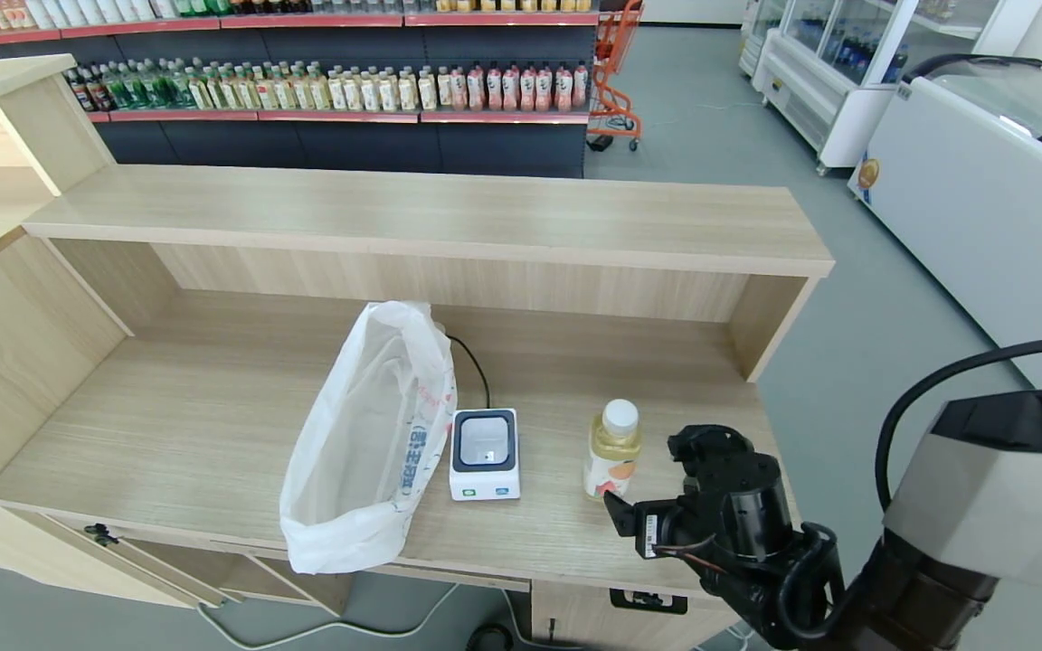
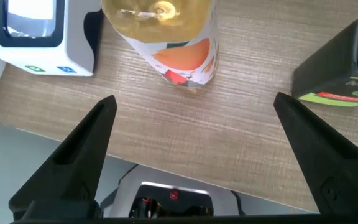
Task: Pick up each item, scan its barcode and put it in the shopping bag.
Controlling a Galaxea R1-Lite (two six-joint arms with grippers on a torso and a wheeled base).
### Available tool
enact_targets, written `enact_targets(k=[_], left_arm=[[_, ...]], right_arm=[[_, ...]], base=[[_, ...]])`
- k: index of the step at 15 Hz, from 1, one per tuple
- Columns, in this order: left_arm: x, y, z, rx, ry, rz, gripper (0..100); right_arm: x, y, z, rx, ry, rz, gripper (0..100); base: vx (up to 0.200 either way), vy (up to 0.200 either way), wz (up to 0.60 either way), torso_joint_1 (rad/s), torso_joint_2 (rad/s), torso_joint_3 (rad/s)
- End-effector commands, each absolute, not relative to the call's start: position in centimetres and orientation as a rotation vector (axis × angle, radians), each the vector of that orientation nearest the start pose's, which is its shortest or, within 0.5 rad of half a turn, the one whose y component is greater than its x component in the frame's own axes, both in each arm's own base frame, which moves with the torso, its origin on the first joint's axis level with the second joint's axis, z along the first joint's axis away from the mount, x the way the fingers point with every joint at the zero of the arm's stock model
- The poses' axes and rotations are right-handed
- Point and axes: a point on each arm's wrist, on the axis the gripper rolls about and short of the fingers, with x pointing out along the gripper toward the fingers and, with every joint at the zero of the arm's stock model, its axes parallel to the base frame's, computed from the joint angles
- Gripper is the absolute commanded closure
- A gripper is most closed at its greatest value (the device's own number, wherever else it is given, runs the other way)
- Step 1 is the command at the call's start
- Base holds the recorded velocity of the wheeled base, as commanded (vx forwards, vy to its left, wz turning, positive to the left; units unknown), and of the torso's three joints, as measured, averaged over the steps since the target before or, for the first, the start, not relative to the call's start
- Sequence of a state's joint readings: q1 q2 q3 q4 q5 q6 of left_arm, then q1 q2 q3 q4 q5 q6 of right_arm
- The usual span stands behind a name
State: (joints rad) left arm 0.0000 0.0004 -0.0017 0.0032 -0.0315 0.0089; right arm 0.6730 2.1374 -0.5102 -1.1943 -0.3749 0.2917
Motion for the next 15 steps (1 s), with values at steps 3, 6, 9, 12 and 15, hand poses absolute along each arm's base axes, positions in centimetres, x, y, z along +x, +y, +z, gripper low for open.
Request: enact_targets(k=[3,6,9,12,15], left_arm=[[-2.3,-0.1,7.6,0.009,0.003,-0.032,100],[-2.3,-0.1,7.6,0.009,0.003,-0.031,100],[-2.3,-0.1,7.6,0.009,0.001,-0.032,100],[-2.3,-0.1,7.6,0.009,0.003,-0.032,100],[-2.3,-0.1,7.5,0.009,0.004,-0.032,100]], right_arm=[[27.7,20.9,2.1,0.067,0.375,0.229,0],[29.3,21.7,1.8,0.068,0.341,0.226,0],[30.7,22.3,1.4,0.050,0.314,0.225,0],[32.0,23.0,0.9,0.037,0.291,0.227,0],[33.2,23.9,0.3,0.026,0.268,0.233,0]], base=[[0.000,0.000,0.00,0.000,0.00,0.000],[0.000,0.000,0.00,0.000,0.00,0.000],[0.000,0.000,0.00,0.000,0.00,0.000],[0.000,0.000,0.00,0.000,0.00,0.000],[0.000,0.000,0.00,0.000,0.00,0.000]])
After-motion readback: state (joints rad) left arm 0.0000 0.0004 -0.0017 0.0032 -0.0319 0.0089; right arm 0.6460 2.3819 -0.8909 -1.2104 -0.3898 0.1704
